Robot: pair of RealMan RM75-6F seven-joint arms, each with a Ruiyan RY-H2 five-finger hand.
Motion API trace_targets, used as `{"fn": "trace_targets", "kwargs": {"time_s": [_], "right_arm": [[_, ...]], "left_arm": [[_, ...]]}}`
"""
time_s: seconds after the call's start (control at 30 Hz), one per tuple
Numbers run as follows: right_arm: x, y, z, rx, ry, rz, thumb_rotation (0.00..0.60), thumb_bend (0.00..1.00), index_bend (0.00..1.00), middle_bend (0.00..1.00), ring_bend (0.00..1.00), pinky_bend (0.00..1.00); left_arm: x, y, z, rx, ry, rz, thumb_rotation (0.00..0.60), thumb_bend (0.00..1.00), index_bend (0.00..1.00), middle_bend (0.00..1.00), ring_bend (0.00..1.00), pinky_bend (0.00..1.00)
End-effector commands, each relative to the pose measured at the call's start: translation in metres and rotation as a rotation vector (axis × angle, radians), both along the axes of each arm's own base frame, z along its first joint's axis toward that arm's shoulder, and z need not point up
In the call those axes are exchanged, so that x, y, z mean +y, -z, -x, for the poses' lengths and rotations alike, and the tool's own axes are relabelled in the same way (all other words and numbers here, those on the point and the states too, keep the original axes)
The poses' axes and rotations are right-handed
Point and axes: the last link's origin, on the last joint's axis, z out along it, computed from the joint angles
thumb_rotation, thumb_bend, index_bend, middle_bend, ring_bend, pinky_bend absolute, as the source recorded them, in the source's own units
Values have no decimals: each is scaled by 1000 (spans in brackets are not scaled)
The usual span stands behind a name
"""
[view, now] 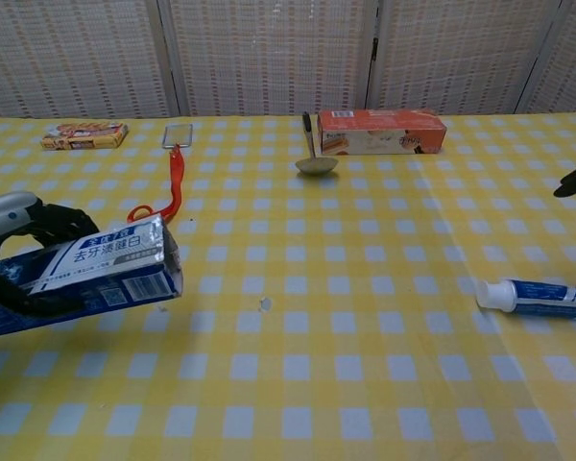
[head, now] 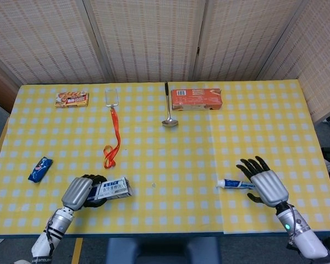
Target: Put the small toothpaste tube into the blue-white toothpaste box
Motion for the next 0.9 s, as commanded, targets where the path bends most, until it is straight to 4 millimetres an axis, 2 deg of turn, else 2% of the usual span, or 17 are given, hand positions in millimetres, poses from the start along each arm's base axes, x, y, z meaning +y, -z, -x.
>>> {"fn": "trace_targets", "kwargs": {"time_s": [0.03,0.17,0.37,0.7,0.8,0.9], "right_arm": [[-17,27,-14,28,9,-54,600,259,291,224,170,83],[-20,45,-18,54,29,-90,600,260,352,272,199,97],[-26,62,-23,71,47,-90,600,259,361,275,205,107],[-31,74,-19,158,75,-68,600,259,390,290,221,133],[-33,79,-19,170,84,-71,600,259,406,303,240,165],[-36,85,-21,184,79,-71,600,259,417,315,266,250]], "left_arm": [[-2,-1,-1,-3,5,-1,600,277,477,572,420,402],[-3,-4,-1,-7,1,1,600,278,478,572,420,401],[-3,-7,-1,-18,-3,2,600,278,478,572,418,392],[-3,-12,1,-25,-4,0,600,278,477,572,417,390],[-2,-12,2,-26,-5,2,600,278,477,572,416,390],[-2,-12,3,-26,-7,-2,600,278,477,572,416,389]]}}
